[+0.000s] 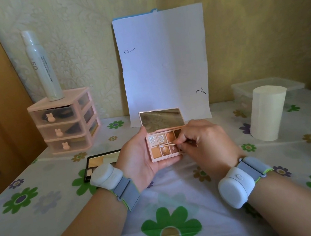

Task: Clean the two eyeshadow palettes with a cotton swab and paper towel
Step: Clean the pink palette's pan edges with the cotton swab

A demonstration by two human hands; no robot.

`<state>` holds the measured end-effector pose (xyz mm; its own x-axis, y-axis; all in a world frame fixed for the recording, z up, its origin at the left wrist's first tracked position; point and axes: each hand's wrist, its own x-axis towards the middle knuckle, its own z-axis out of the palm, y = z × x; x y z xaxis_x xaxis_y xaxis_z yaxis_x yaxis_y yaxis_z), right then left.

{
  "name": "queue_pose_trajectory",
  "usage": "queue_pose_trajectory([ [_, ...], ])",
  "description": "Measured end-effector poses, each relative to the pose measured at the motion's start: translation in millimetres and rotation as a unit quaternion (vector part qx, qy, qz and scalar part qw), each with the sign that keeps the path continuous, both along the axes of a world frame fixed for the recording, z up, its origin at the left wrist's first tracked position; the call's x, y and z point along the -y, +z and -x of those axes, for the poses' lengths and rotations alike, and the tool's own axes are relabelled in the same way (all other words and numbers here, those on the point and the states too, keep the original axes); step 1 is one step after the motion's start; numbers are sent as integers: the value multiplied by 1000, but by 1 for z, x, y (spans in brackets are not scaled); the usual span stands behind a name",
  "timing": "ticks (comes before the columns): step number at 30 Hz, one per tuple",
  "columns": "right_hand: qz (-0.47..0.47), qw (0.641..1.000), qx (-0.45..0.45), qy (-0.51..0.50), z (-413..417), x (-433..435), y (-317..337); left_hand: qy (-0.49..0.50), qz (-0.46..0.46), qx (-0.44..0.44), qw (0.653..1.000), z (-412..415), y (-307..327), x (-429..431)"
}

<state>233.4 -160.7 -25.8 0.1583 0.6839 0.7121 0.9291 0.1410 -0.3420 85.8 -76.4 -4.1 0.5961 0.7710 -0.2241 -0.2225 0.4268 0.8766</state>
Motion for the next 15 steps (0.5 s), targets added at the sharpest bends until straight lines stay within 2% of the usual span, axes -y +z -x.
queue_pose_trajectory([
  [8, 28, 998, 35, 33, -1, 1, 1, 14, 2, 15, 1000, 2, 2, -3],
  [15, 19, 1000, 21, 13, 0, -1, -1, 7, 2, 18, 1000, 0, -1, -4],
])
